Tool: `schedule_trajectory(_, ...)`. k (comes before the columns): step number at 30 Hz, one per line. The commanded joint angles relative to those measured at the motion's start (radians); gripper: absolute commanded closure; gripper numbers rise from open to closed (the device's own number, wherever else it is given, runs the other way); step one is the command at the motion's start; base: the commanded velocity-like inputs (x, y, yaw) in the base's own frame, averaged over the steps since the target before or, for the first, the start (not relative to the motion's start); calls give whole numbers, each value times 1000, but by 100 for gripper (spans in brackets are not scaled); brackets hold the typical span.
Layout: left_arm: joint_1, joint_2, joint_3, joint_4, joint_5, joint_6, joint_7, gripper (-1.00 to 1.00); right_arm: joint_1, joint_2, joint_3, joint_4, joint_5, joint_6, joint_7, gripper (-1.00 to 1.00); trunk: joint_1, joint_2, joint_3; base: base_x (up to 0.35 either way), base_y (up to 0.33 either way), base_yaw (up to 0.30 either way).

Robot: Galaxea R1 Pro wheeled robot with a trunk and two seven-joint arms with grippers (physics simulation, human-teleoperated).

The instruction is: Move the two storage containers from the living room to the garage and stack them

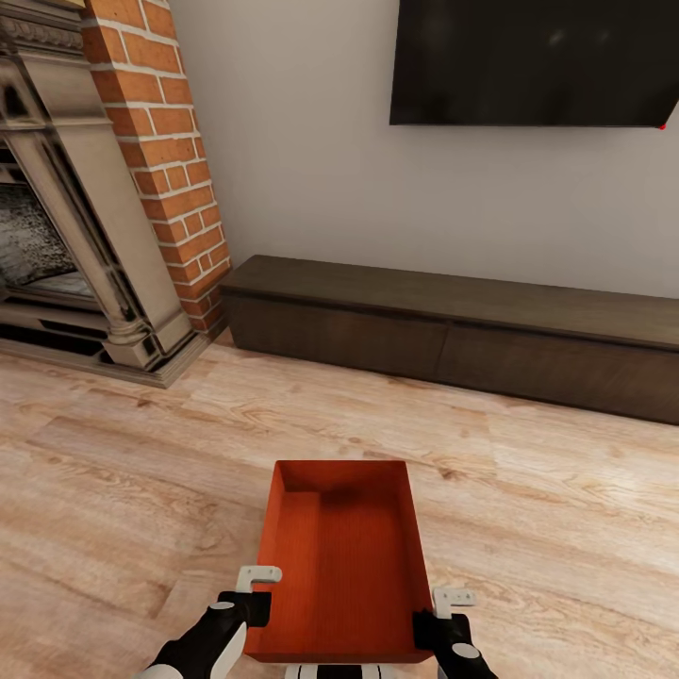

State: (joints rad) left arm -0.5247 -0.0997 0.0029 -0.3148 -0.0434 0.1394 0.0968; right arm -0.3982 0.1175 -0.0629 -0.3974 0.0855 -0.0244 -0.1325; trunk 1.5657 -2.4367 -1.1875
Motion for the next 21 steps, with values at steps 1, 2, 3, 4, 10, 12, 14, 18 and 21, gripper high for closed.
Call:
schedule_trajectory(1,0,8,3,-3,-19,7,7,100,-1,-2,-15,0,13,-3,-6,100,0,0,-1,0,0,0)
schedule_trajectory(2,0,9,3,-3,-19,7,7,100,-1,-2,-15,0,13,-3,-6,100,0,0,-1,0,0,0)
schedule_trajectory(3,0,8,3,-3,-19,6,7,100,-1,-2,-15,0,13,-3,-6,100,0,0,-1,0,0,0)
schedule_trajectory(4,0,8,3,-3,-19,6,7,100,-1,-2,-15,0,13,-3,-6,100,0,0,-1,0,0,0)
schedule_trajectory(10,0,10,4,-7,-17,11,5,100,-1,-2,-15,0,13,-3,-5,100,0,0,-1,0,0,0)
schedule_trajectory(12,0,10,4,-7,-17,10,3,100,-1,-2,-15,0,13,-3,-5,100,0,0,-1,0,0,0)
schedule_trajectory(14,0,11,5,-7,-17,10,0,100,-1,-2,-15,0,13,-3,-4,100,0,0,-1,0,0,0)
schedule_trajectory(18,0,10,5,-6,-16,12,-5,100,-1,-2,-15,0,13,-3,-3,100,-12,21,9,0,0,0)
schedule_trajectory(21,0,10,5,-6,-16,12,-6,100,-1,-2,-15,0,13,-3,-2,100,-23,42,18,0,0,0)
